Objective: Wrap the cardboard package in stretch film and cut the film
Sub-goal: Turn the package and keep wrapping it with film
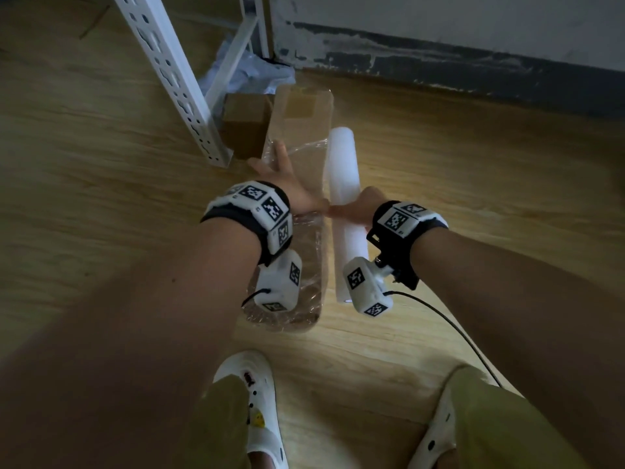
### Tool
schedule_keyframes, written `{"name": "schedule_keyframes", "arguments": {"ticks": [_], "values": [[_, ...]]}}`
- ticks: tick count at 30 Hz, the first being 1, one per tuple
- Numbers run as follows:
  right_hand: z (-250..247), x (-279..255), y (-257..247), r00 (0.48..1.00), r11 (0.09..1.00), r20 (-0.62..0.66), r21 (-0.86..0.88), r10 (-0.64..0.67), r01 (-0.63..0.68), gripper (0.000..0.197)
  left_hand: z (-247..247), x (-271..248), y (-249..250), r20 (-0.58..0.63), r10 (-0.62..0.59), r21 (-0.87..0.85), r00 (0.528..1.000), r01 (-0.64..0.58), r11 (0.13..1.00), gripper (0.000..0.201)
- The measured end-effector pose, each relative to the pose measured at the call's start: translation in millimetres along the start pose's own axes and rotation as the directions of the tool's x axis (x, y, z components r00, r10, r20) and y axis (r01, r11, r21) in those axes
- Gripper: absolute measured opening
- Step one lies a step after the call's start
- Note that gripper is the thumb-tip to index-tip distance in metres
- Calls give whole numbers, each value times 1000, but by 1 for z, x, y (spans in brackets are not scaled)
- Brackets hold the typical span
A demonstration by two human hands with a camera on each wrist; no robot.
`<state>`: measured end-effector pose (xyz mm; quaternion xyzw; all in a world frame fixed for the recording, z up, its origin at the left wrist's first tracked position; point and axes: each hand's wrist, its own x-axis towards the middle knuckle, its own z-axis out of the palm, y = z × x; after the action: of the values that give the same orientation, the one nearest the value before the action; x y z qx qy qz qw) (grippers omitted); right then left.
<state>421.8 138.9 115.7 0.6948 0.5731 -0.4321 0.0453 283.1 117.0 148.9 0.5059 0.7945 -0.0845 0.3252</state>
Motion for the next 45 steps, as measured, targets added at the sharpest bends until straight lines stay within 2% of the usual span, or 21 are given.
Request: {"name": "schedule_keyframes", "arguments": {"ticks": [3, 5, 8, 11, 16, 18, 20, 22, 24, 25, 26, 28, 30, 31, 33, 36, 38, 40, 43, 45], "values": [[8, 7, -2, 998, 995, 64, 99, -11, 4, 82, -2, 10, -7, -3, -7, -29, 1000, 7, 1000, 132], [14, 9, -3, 994, 974, 106, 224, 7, -30, 83, -4, 17, -19, -8, -3, -46, 1000, 2, 999, 134], [24, 4, -9, 983, 844, 182, 523, 25, -118, 87, -11, 20, -39, -42, 29, -132, 999, -34, 991, 134], [33, 8, -17, 979, 776, 203, 618, -9, -121, 105, -15, 19, -51, -84, 34, -267, 996, -55, 962, 122], [15, 30, 5, 988, 776, 146, 629, -52, -52, 119, -6, 22, -30, -80, 92, -463, 993, -119, 879, 118], [-7, 26, 16, 989, 789, 133, 613, -56, -38, 117, 3, 25, -16, -97, 113, -573, 989, -148, 806, 119], [-30, 20, 24, 991, 818, 128, 574, -39, -42, 116, 16, 31, -2, -89, 164, -703, 982, -179, 689, 123], [-46, 11, 31, 995, 878, 103, 475, 17, -64, 107, 41, 40, 5, -17, 191, -805, 981, -127, 579, 121], [-51, 10, 44, 994, 925, 62, 364, 91, -107, 91, 68, 54, 6, 159, 207, -831, 965, 18, 556, 126], [-49, 11, 52, 992, 933, 55, 338, 114, -126, 89, 77, 56, 7, 216, 202, -812, 955, 61, 580, 127], [-44, 14, 59, 988, 935, 67, 321, 136, -151, 89, 86, 61, 5, 218, 185, -791, 958, 63, 608, 124], [-33, 20, 67, 982, 923, 124, 340, 144, -179, 77, 87, 58, 2, 119, 162, -681, 980, -38, 731, 122], [-18, 23, 67, 976, 917, 167, 349, 142, -193, 60, 85, 52, -4, -1, 264, -362, 964, -247, 899, 109], [-12, 26, 67, 975, 924, 166, 329, 148, -196, 64, 88, 47, -6, -12, 321, -146, 947, -319, 936, 103], [-4, 30, 66, 978, 948, 143, 257, 153, -186, 77, 95, 42, -6, 15, 424, 121, 905, -423, 898, 100], [-1, 32, 66, 984, 960, 111, 228, 142, -165, 68, 99, 46, 11, 172, 511, 240, 842, -539, 807, 106], [2, 33, 66, 984, 956, 107, 243, 143, -165, 63, 99, 47, 23, 231, 514, 299, 826, -563, 770, 111], [5, 32, 66, 985, 956, 86, 243, 150, -166, 66, 100, 46, 29, 237, 502, 398, 831, -555, 731, 109], [3, 34, 72, 979, 943, 79, 265, 185, -200, 88, 100, 39, 34, 233, 464, 524, 854, -512, 680, 102], [-2, 33, 80, 976, 933, 56, 287, 208, -216, 90, 101, 37, 37, 232, 436, 555, 869, -487, 674, 105]]}}
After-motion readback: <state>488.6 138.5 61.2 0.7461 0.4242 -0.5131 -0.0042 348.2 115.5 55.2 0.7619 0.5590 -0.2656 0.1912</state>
